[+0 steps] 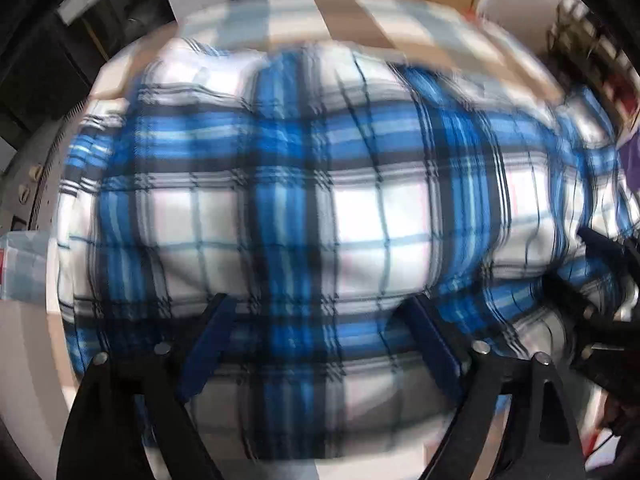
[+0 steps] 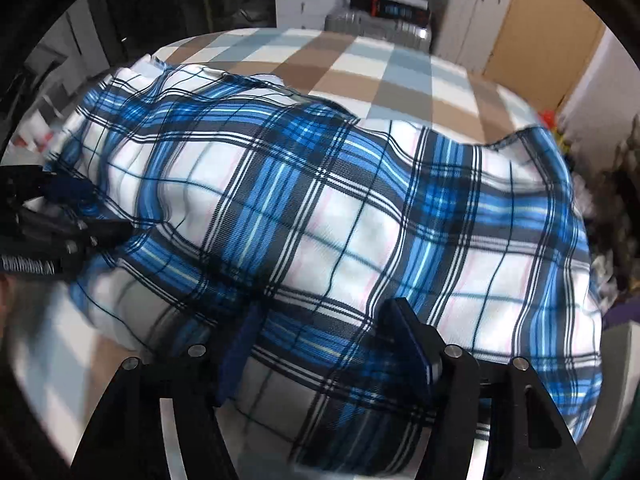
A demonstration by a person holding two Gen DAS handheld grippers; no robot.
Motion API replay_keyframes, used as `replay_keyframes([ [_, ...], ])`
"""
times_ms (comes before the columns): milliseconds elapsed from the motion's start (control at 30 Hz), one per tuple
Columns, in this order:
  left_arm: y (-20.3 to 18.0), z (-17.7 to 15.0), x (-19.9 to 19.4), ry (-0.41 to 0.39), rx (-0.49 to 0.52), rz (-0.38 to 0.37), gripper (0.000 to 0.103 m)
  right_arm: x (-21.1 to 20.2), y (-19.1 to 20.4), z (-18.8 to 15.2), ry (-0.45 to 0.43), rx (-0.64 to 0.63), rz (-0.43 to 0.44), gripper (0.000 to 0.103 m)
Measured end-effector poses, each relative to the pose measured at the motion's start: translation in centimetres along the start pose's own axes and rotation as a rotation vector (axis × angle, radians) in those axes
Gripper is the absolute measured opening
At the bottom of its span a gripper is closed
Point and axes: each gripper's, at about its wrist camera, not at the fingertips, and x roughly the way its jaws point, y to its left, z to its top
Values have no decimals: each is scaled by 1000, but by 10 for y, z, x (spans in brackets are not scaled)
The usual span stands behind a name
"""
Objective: Fold large clothes
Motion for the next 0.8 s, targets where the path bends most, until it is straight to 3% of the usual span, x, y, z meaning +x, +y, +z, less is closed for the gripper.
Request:
replay_keyframes([
  [100,3,0,-1,-19,3,52,89,-1,-1,6,26,-11,4,70],
  [200,9,-6,-14,-32,-40,68,89,-24,-12,12,-18,22,39,70],
  [300,5,-10,-25,-57,-10,61,89,-41,-8,24,-64,40,176,71],
  [400,-1,-16,-18,-53,7,74,89,-34,20,37,-65,-7,161,72],
  [500,7,-27,-15,-41,-12,72,89,10,40,41,57,-15,102,70],
  [533,7,-32,-17,-51,-7,80,89,16,42,40,56,-10,83,73],
  [567,8,-33,-17,-57,2,82,91,18,41,44,50,14,78,75],
  [667,14,-37,-18,-69,9,95,99,21,36,65,158,36,115,73],
  [700,19,-37,-17,-68,-2,86,100,14,31,76,151,46,139,64],
  [800,26,-36,-15,-65,-17,72,100,2,18,104,88,105,96,66],
])
